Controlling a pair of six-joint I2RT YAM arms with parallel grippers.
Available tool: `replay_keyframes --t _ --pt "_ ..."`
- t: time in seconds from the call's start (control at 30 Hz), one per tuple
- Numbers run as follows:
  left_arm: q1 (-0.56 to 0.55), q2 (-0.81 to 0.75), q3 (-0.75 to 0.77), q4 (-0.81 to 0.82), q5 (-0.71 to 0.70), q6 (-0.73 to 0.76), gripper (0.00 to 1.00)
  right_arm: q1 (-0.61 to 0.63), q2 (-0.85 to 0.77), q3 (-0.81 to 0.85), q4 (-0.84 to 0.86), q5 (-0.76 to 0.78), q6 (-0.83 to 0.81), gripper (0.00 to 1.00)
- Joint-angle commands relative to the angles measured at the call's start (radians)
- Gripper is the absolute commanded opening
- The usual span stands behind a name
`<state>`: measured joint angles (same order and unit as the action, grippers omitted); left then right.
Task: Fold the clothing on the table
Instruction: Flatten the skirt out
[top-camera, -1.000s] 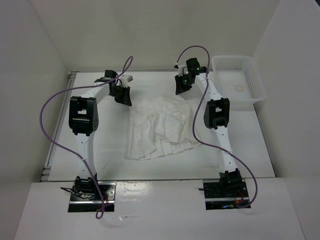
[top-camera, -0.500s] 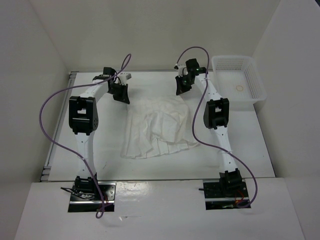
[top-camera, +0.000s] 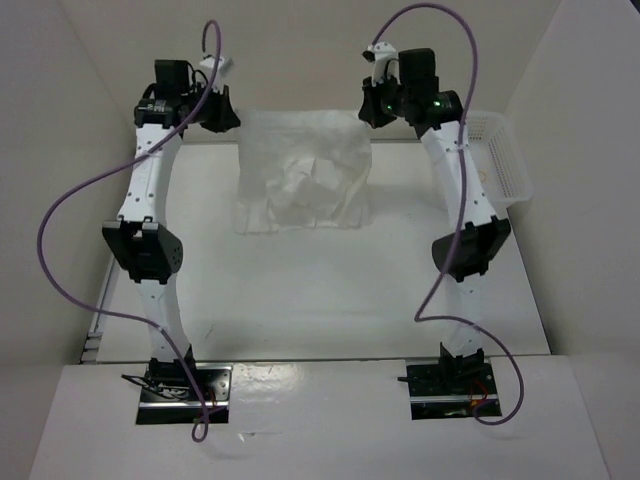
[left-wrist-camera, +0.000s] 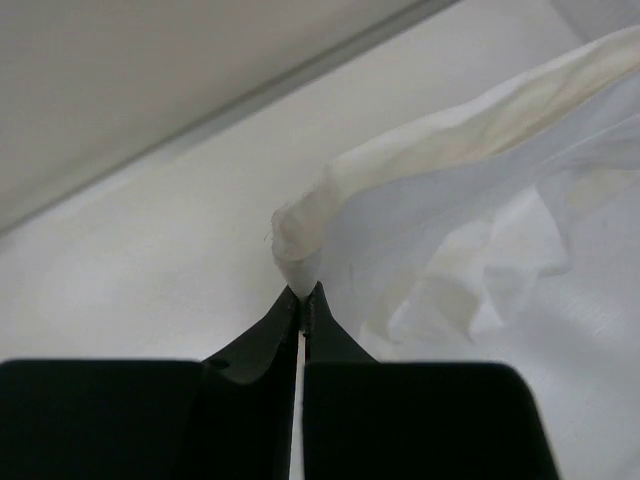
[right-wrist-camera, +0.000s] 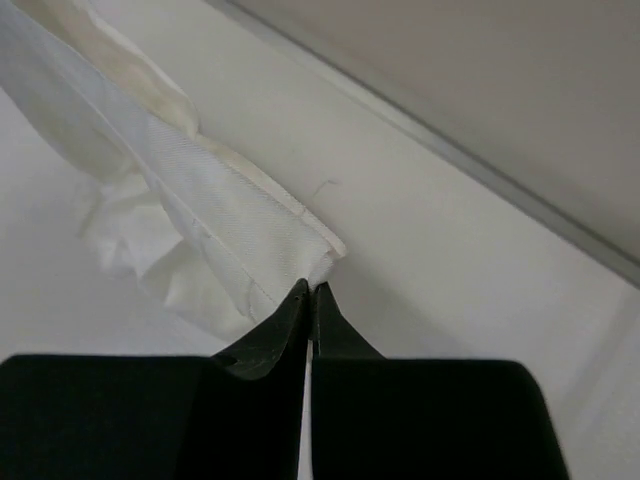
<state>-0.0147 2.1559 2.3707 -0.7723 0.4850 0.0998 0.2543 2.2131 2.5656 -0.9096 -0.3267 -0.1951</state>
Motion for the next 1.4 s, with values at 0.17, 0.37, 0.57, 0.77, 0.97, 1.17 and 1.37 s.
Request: replay_keyframes --t 0.17,0.37,0.57,0.77,0.97,1.17,1.37 --pt "0.018 -0.381 0.013 -0.041 0.102 0.043 0.00 0.036 -0.364 -0.204 0.028 0.034 -0.067 0.00" --pt "0.009 -0.632 -0.258 -0.010 0.165 0.118 0.00 0.036 -0.570 -0.349 -0.038 -0.103 -0.162 0.00" --pt "-0.001 -0.821 -0.410 -0.114 0.302 0.265 0.00 0.036 -0.733 -0.407 -0.106 -0.163 -0.267 0.00" --pt "-0.001 -0.809 -0.501 -0.010 0.093 0.188 0.00 0.036 -0.690 -0.446 0.034 0.055 -0.142 0.00" --pt "-0.011 -0.742 -0.476 -0.058 0.167 0.238 0.00 0.036 -0.601 -0.413 0.003 -0.042 -0.161 0.00" --pt "-0.021 -0.567 -0.423 0.051 0.041 0.158 0.00 0.036 -0.385 -0.255 0.067 0.075 -0.103 0.00" --pt "-0.053 -0.513 -0.329 0.085 -0.049 0.087 0.00 0.045 -0.300 -0.104 0.080 0.149 -0.061 0.00"
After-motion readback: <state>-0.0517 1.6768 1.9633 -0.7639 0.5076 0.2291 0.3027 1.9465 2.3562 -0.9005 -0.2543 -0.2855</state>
